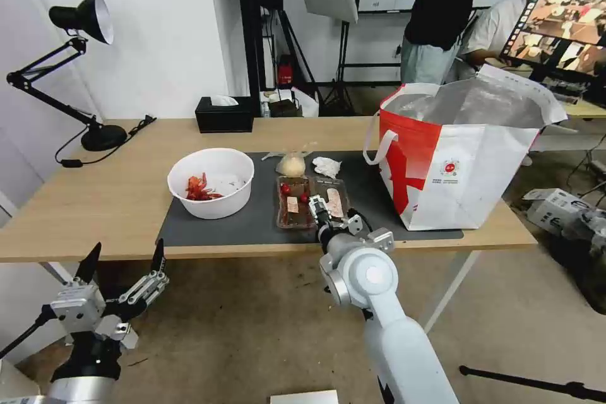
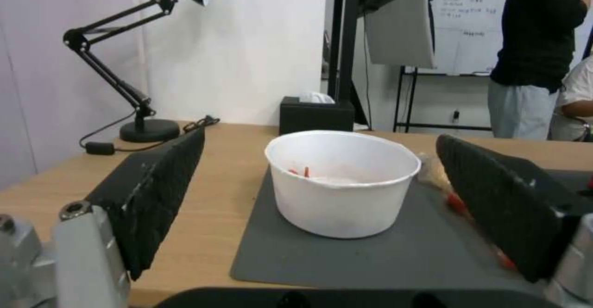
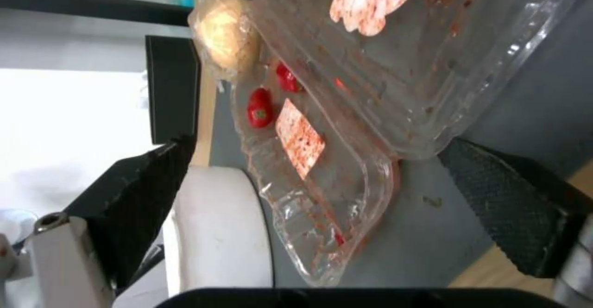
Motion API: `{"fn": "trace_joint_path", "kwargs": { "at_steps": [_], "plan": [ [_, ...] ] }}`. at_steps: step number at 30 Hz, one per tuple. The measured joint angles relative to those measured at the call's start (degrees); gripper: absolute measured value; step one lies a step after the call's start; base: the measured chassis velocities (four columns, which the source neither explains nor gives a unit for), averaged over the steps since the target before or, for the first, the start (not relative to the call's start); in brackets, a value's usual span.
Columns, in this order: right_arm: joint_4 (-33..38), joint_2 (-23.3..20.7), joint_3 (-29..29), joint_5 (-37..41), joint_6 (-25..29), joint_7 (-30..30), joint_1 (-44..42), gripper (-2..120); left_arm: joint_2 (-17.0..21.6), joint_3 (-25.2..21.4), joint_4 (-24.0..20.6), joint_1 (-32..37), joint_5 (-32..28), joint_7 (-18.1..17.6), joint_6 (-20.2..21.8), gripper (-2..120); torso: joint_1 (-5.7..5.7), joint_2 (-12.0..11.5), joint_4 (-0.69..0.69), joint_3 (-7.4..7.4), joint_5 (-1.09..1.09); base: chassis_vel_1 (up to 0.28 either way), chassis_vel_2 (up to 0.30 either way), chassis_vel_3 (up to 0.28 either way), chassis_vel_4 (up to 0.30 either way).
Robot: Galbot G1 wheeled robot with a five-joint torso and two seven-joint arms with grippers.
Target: Pick up the trash from the table and place it into the takeout bag.
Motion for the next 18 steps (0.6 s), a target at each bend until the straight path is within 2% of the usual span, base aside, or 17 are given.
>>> {"fn": "trace_joint_path", "kwargs": {
  "at_steps": [18],
  "plan": [
    [-2.74,0.0,0.16,-0.67,0.26,-1.07,3.13,100,-0.38,-0.16,0.0,0.22,0.58,0.02,-1.51,100,0.01,0.0,0.0,0.01,0.0,0.0,0.0,0.0,0.0]
  ]
}}
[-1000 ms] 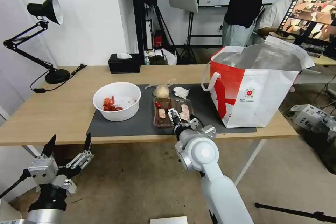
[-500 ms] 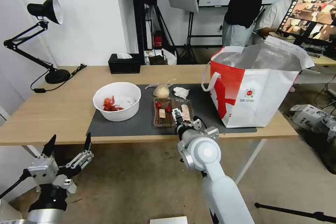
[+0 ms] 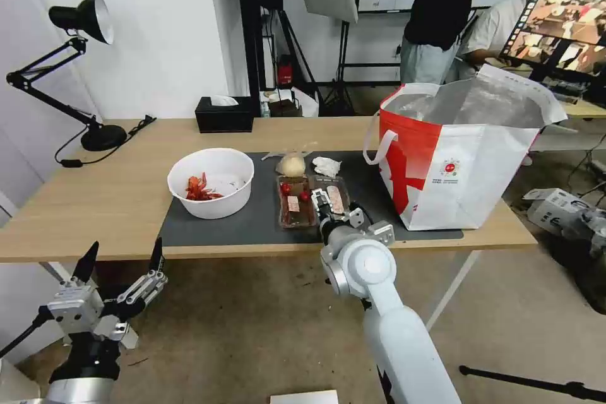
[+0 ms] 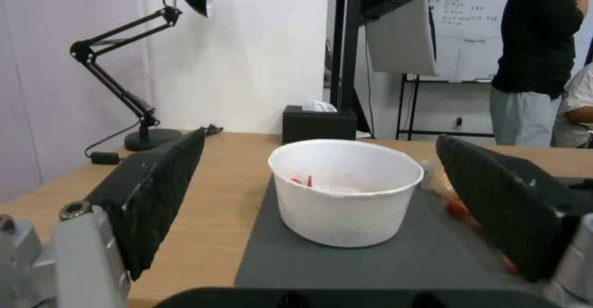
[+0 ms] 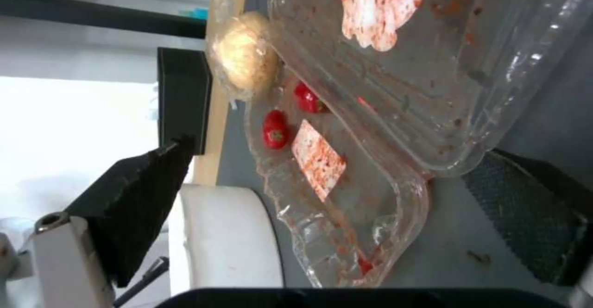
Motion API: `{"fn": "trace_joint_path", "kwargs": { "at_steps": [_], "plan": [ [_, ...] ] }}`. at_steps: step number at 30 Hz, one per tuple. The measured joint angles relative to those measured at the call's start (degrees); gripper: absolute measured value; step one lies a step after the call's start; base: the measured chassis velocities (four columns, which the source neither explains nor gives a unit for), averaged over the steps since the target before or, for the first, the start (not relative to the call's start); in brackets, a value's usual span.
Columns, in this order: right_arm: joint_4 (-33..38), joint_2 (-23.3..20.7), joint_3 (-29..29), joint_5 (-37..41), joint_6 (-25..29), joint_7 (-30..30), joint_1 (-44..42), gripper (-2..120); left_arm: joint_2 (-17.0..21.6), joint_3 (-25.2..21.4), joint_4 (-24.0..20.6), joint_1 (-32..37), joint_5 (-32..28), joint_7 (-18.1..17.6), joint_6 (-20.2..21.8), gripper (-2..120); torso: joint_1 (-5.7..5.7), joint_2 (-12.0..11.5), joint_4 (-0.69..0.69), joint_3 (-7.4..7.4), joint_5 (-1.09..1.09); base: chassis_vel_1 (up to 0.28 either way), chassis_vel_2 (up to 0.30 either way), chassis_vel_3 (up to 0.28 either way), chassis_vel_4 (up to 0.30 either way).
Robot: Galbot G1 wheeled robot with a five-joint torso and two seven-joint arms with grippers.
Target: Pick up the trash from the table and place it into the takeout bag.
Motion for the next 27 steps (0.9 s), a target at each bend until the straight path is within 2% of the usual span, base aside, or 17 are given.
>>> {"fn": "trace_joint_path", "kwargs": {
  "at_steps": [7,9,11,15,16,17,19,20,27],
  "plan": [
    [-0.66,-0.24,-1.92,-7.24,-2.79,-3.36,-0.73,100,-0.31,-0.02,0.0,0.33,0.86,0.1,-0.69,100,0.0,0.0,0.0,0.0,0.0,0.0,0.0,0.0,0.0],
    [-1.03,-1.0,-4.42,-15.13,-5.64,-7.87,-1.53,100,-0.5,0.06,0.0,0.47,1.19,0.18,-1.13,100,0.0,0.0,0.0,0.0,0.0,0.0,0.0,0.0,0.0],
    [-1.12,-1.17,-5.06,-16.79,-6.11,-8.61,-1.6,100,-0.55,0.08,0.0,0.5,1.23,0.19,-1.19,100,0.0,0.0,0.0,0.0,0.0,0.0,0.0,0.0,0.0],
    [-2.4,-1.81,-7.99,-24.33,-7.41,-11.53,-1.59,100,-0.72,0.1,0.0,0.62,1.33,0.26,-1.55,100,0.0,0.0,0.0,0.0,0.0,0.0,0.0,0.0,0.0],
    [-3.28,-2.34,-9.21,-28.44,-7.85,-13.25,-1.48,100,-0.77,0.1,0.0,0.7,1.38,0.3,-1.75,100,0.0,0.0,0.0,0.0,0.0,0.0,0.0,0.0,0.0],
    [-3.28,-2.34,-9.21,-28.44,-7.85,-13.25,-1.48,100,-0.77,0.1,0.0,0.7,1.38,0.3,-1.75,100,0.0,0.0,0.0,0.0,0.0,0.0,0.0,0.0,0.0],
    [-4.88,-3.9,-11.18,-37.42,-8.52,-17.47,-1.45,100,-0.86,0.11,0.0,0.81,1.44,0.33,-1.96,100,0.0,0.0,0.0,0.0,0.0,0.0,0.0,0.0,0.0],
    [-5.19,-4.37,-11.59,-39.46,-8.61,-18.44,-1.46,100,-0.86,0.13,0.0,0.82,1.45,0.33,-2.0,100,0.0,0.0,0.0,0.0,0.0,0.0,0.0,0.0,0.0],
    [-5.2,-6.27,-12.51,-43.87,-9.46,-22.18,-1.83,100,-0.9,0.42,0.0,0.8,1.5,0.34,-2.01,100,0.0,-0.01,0.0,0.0,0.0,0.0,0.0,0.0,0.0]
  ]
}}
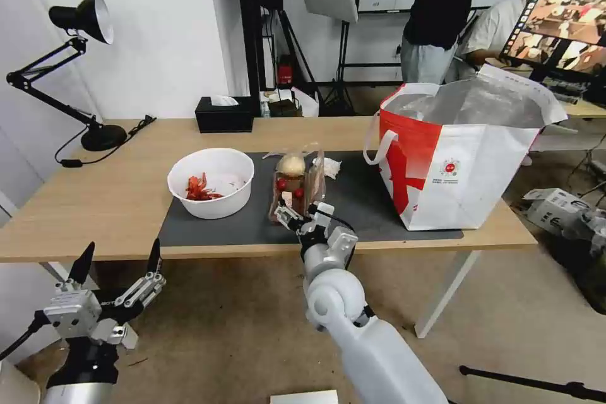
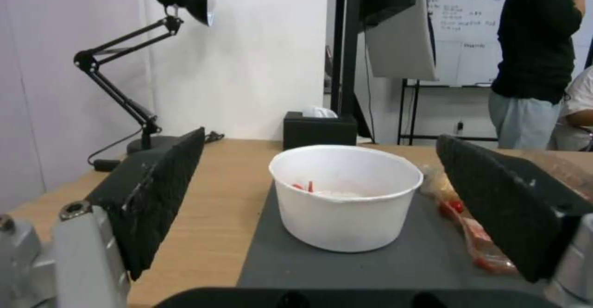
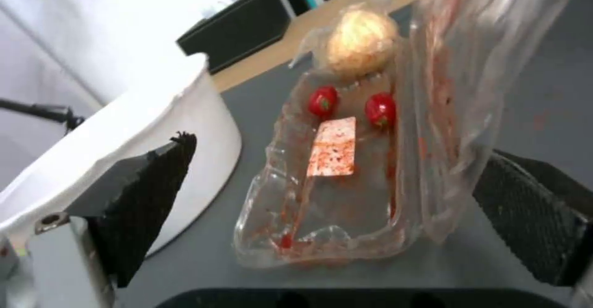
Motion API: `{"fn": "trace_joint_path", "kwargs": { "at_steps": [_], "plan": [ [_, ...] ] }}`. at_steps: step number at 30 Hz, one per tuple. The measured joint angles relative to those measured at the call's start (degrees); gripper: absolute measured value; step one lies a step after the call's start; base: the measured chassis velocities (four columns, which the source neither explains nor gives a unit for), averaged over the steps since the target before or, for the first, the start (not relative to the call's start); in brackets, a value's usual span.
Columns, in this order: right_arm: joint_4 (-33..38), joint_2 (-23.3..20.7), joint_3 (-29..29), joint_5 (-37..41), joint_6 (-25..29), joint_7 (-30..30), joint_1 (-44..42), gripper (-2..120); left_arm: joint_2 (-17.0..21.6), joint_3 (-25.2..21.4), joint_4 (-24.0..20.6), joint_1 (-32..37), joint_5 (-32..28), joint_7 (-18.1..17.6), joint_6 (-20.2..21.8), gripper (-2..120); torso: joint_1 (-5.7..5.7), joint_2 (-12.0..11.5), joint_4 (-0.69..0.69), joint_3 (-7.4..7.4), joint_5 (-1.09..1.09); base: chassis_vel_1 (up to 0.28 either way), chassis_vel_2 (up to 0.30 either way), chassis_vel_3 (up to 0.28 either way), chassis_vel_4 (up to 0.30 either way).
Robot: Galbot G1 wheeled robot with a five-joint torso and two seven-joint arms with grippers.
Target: Pick up the trash from the table and place it into the takeout bag.
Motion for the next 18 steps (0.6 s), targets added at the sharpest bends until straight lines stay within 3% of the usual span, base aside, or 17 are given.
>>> {"fn": "trace_joint_path", "kwargs": {
  "at_steps": [9,18],
  "plan": [
    [1.56,-4.44,0.28,0.5,-3.44,-9.56,0.62,99,-0.43,0.55,0.0,0.04,1.03,0.09,-0.05,100,0.0,0.0,0.0,0.0,0.0,0.0,0.0,0.0,0.0],
    [3.66,-7.81,0.01,1.63,-4.97,-11.18,2.26,100,-0.51,1.21,0.0,-0.09,1.65,0.17,-0.07,100,0.0,0.0,0.0,0.0,0.01,0.0,0.0,0.0,0.0]
  ]
}}
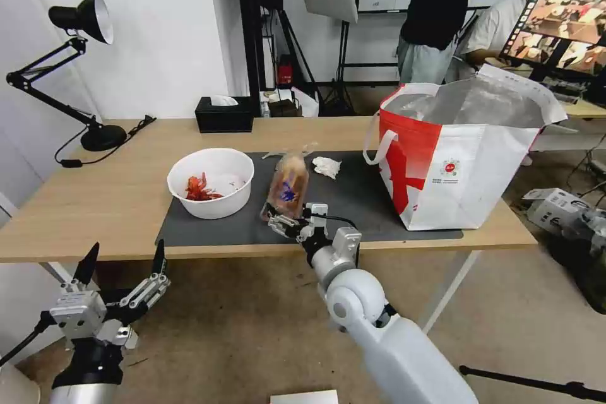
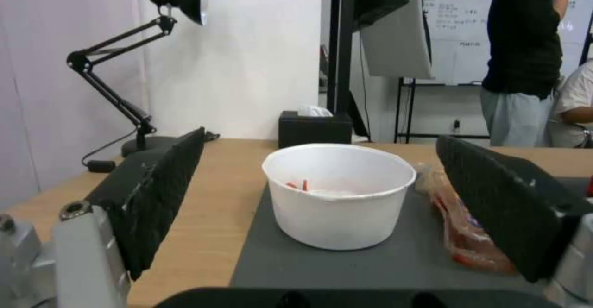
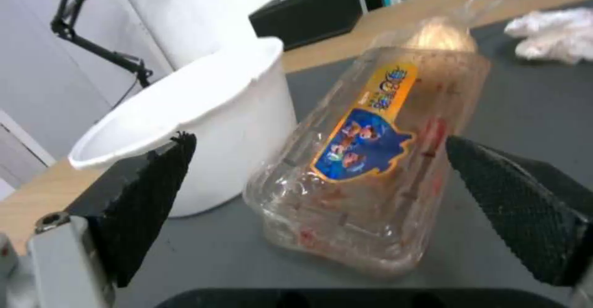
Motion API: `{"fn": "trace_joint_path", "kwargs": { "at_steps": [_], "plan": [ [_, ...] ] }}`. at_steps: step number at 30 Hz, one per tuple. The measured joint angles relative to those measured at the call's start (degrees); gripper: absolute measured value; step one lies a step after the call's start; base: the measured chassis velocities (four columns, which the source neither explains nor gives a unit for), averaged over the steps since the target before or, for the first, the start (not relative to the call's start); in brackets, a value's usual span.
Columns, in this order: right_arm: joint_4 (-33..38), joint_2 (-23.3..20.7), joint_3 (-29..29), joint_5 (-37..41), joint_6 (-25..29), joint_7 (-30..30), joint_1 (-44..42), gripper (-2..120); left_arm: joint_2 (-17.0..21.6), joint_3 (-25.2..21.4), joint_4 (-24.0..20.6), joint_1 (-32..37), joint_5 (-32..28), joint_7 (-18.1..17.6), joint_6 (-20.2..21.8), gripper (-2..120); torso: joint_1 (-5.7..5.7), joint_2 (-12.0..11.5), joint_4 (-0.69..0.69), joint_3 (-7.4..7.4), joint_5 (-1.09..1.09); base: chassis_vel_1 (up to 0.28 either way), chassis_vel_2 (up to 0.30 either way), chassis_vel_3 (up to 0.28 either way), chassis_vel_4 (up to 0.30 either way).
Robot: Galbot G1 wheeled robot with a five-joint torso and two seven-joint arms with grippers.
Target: Pick up the trash from the table and place it into the takeout bag.
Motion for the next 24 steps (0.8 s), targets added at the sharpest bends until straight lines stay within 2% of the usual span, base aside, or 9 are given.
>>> {"fn": "trace_joint_path", "kwargs": {
  "at_steps": [6,9,12,13,17,19,21,23,24],
  "plan": [
    [-0.16,-2.02,0.07,1.49,-0.23,0.2,3.21,99,0.08,-0.09,0.0,-0.2,-0.36,-0.03,0.08,100,0.0,0.0,0.0,0.0,-0.01,0.0,0.0,0.0,0.0],
    [-1.86,-3.13,-0.23,3.61,-0.58,0.26,6.45,91,0.09,0.42,0.0,-0.36,-0.51,-0.05,0.42,100,0.0,0.0,0.0,0.0,0.0,0.0,0.0,0.0,0.0],
    [-5.41,-5.62,-1.8,7.06,-2.12,-0.67,13.09,76,0.0,1.74,0.0,-0.96,-1.56,-0.12,1.96,100,0.0,0.0,0.01,0.0,-0.01,0.0,0.0,0.0,0.0],
    [-5.41,-5.62,-1.8,7.06,-2.12,-0.67,13.09,76,0.0,1.74,0.0,-0.96,-1.56,-0.12,1.96,100,0.0,0.0,0.01,0.0,-0.01,0.0,0.0,0.0,0.0],
    [-9.21,-8.66,-4.39,10.99,-4.74,-3.32,19.2,63,0.66,3.22,0.0,-2.0,-3.9,-0.16,4.6,100,0.01,0.0,0.01,0.01,0.01,0.0,0.0,0.0,0.0],
    [-12.64,-11.21,-7.31,14.59,-7.52,-7.19,24.14,49,2.26,4.81,0.0,-3.74,-7.4,-0.28,8.03,100,0.01,0.0,0.0,0.0,-0.01,0.0,0.0,0.0,0.0],
    [-13.2,-11.44,-7.78,14.85,-7.74,-7.74,24.73,48,2.49,5.06,0.0,-4.02,-7.98,-0.38,8.52,100,0.0,0.0,0.0,0.0,-0.01,0.0,0.0,0.0,0.0],
    [-16.36,-12.41,-10.38,15.89,-8.98,-9.9,28.34,36,4.36,7.03,0.0,-5.78,-11.48,-1.2,11.77,100,0.01,0.0,0.01,0.01,-0.01,0.0,0.0,0.0,0.0],
    [-16.36,-12.41,-10.38,15.89,-8.98,-9.9,28.34,36,4.36,7.03,0.0,-5.78,-11.48,-1.2,11.77,100,0.01,0.0,0.01,0.01,-0.01,0.0,0.0,0.0,0.0]
  ]
}}
